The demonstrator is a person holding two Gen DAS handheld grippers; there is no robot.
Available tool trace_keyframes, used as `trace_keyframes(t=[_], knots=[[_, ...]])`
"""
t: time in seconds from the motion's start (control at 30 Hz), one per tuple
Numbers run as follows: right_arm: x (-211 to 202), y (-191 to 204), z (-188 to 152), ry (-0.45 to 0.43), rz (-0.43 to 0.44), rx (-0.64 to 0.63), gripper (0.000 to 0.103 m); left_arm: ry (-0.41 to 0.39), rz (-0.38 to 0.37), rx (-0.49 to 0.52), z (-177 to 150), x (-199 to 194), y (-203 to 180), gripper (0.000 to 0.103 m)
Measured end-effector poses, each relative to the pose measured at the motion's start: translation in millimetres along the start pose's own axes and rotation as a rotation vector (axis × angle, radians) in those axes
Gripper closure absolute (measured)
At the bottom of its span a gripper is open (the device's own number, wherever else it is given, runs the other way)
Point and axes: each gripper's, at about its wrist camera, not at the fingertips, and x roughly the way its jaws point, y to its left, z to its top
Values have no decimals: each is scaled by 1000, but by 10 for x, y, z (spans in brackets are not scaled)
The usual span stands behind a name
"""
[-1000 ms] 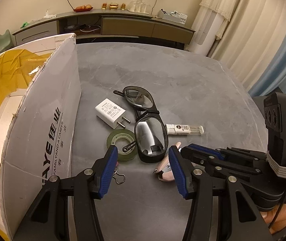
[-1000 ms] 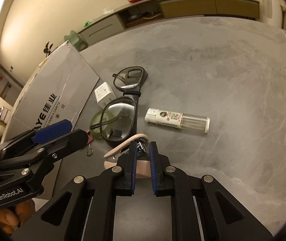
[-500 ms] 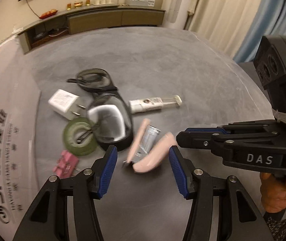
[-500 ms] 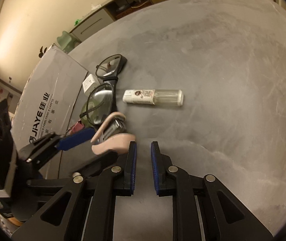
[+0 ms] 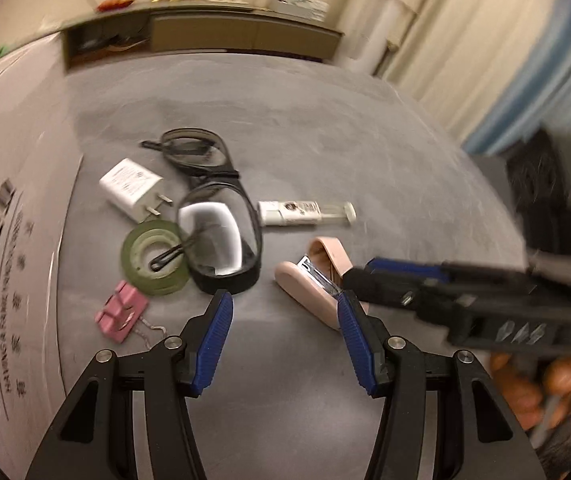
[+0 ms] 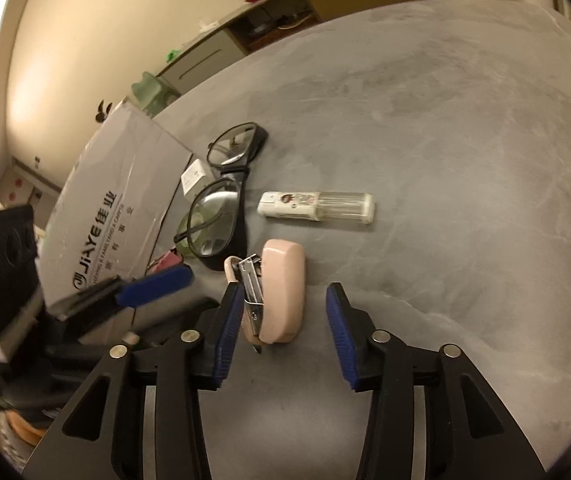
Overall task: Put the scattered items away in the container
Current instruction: 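Grasp the pink stapler with the right tool while the left tool approaches the black glasses, then close the left tool on the black glasses frame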
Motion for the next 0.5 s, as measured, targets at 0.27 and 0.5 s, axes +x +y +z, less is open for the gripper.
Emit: trace_keyframes(t=[0.27, 0.5], knots=[[112, 347, -60, 0, -76, -192, 57, -41, 56, -66, 12, -184, 148, 47], [256, 809, -340, -26, -356, -508, 76, -81, 79, -93, 80, -251, 250, 47]])
